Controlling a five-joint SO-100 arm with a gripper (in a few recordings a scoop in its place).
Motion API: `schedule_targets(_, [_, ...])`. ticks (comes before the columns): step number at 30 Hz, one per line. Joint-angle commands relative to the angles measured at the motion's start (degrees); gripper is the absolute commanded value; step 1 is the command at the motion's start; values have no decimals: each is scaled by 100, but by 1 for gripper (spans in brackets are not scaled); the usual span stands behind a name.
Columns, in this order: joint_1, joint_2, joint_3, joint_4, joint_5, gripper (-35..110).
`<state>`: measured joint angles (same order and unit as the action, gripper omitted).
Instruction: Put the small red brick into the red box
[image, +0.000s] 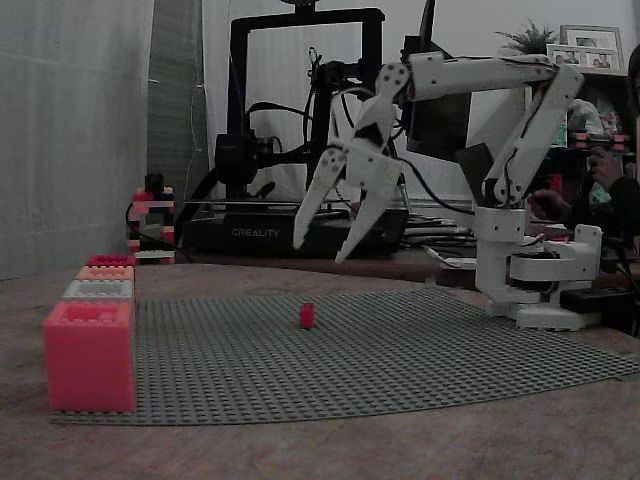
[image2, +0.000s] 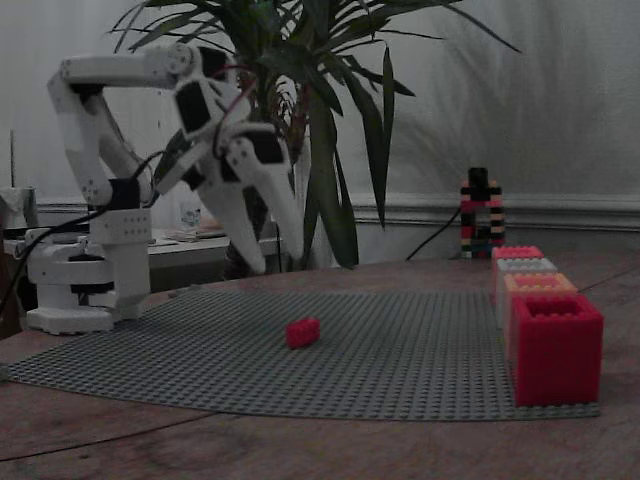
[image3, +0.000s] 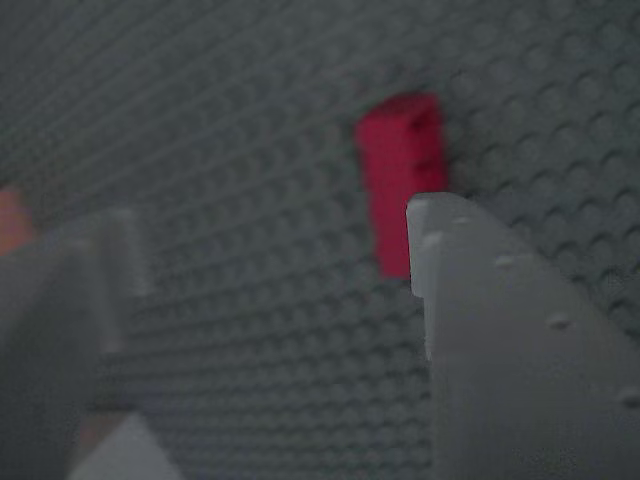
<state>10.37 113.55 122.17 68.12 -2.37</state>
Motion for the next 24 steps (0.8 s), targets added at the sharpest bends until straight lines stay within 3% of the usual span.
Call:
schedule_targets(1, [105, -466, -492, -26, -123, 30])
schedule_targets(24, [-501, -1934, -835, -791, 53, 25])
